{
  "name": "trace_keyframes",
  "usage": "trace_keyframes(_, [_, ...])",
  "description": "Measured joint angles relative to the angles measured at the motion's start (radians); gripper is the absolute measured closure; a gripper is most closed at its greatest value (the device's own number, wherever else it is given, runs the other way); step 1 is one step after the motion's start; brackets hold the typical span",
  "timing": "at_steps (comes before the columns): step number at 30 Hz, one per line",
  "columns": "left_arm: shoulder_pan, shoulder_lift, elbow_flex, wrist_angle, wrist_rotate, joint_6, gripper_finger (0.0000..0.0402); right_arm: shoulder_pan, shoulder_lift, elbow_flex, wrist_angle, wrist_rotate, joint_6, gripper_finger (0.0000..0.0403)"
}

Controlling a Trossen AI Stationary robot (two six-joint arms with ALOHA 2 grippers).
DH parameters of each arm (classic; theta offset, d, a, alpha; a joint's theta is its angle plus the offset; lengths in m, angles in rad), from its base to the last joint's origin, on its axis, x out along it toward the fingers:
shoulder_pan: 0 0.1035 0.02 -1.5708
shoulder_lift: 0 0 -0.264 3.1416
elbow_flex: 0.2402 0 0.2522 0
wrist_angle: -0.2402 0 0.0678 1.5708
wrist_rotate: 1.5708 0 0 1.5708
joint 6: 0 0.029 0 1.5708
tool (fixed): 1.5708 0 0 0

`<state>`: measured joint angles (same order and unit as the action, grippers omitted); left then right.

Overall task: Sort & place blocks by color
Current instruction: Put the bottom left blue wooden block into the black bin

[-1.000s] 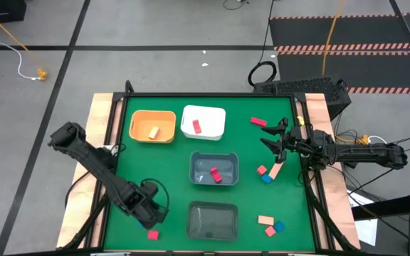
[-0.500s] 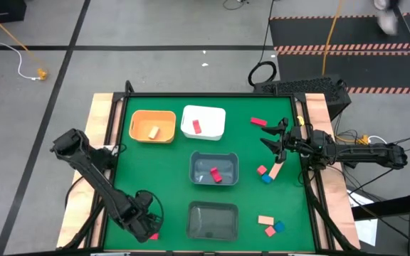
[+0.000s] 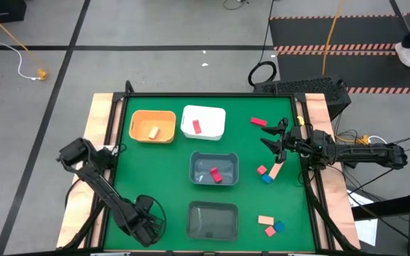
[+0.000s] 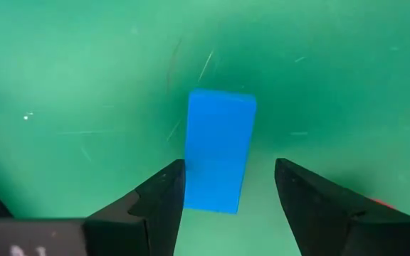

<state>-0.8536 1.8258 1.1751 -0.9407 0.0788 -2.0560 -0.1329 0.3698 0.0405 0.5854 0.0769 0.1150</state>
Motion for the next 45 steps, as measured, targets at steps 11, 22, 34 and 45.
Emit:
trace_keyframes(11, [0.0,0.043,-0.007,0.002,0.001,0.009,0.0177,0.0,0.0,0.0,0.0,0.0,0.0,0.0193])
trace_keyframes(22, [0.002,0.045,-0.006,0.02,-0.002,0.01,0.0309,0.0,0.0,0.0,0.0,0.0,0.0,0.0193])
trace_keyframes(34, [0.045,0.04,-0.01,-0.009,-0.068,0.065,0.0347,0.0,0.0,0.0,0.0,0.0,0.0,0.0193])
trace_keyframes(45, [0.184,-0.094,-0.012,-0.055,-0.346,0.244,0.0347,0.0,0.0,0.0,0.0,0.0,0.0,0.0193])
